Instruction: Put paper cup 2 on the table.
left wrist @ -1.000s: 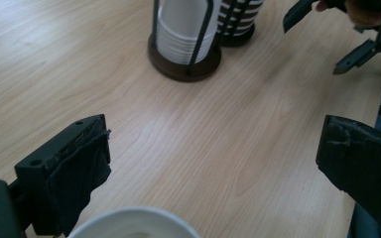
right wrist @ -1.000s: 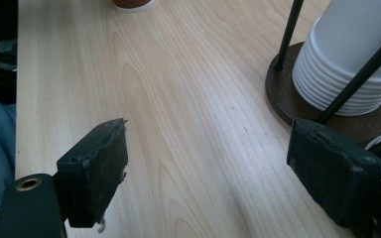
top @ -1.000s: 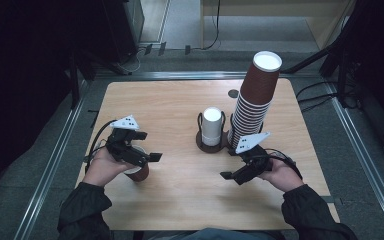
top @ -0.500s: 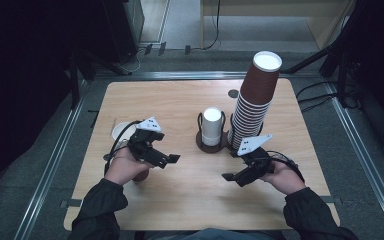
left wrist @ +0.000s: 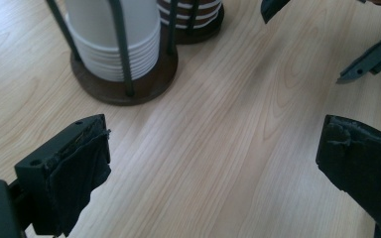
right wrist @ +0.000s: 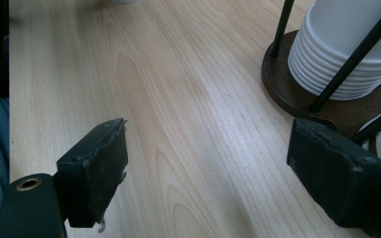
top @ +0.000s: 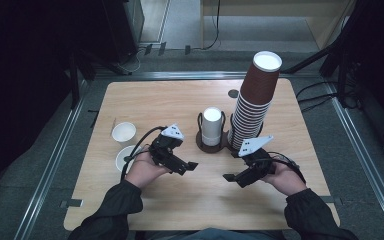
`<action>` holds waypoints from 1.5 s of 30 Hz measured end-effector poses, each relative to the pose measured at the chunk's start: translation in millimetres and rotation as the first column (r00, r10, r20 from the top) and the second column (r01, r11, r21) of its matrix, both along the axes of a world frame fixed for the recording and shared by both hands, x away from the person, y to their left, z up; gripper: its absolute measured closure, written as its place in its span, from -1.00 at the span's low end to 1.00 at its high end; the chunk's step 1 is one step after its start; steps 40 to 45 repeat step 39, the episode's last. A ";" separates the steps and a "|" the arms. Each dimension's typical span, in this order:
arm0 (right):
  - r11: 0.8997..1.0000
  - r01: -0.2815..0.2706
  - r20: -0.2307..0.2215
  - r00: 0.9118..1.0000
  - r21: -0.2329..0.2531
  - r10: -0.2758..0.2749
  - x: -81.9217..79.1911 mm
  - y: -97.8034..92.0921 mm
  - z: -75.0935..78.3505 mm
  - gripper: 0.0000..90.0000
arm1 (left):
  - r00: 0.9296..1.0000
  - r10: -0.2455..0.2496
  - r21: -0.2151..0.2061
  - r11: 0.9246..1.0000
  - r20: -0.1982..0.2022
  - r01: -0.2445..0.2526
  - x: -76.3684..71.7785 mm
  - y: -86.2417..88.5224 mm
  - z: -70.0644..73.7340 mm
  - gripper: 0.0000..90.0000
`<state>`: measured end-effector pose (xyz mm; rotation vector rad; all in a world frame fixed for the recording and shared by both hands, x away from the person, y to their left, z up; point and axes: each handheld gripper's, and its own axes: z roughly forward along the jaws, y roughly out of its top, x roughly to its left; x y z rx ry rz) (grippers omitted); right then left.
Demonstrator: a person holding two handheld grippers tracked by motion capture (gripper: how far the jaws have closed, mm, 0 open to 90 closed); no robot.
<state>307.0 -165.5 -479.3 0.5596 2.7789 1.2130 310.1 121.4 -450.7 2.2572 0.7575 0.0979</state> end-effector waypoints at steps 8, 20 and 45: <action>1.000 -0.006 0.010 1.000 -0.007 0.006 -0.5 0.3 -0.6 -0.63 | 1.000 -0.011 0.025 1.000 0.026 0.011 -2.3 -18.6 -11.2 -0.99; 1.000 -0.016 0.008 1.000 -0.002 0.016 3.2 -0.1 -5.1 -0.61 | 0.997 0.013 0.025 1.000 0.080 -0.015 -4.6 -28.5 -26.0 -0.99; 0.999 -0.045 0.015 0.999 -0.015 0.045 3.9 4.4 -7.2 -0.60 | 0.996 0.018 0.010 1.000 0.092 -0.019 -7.3 -28.2 -30.0 -0.99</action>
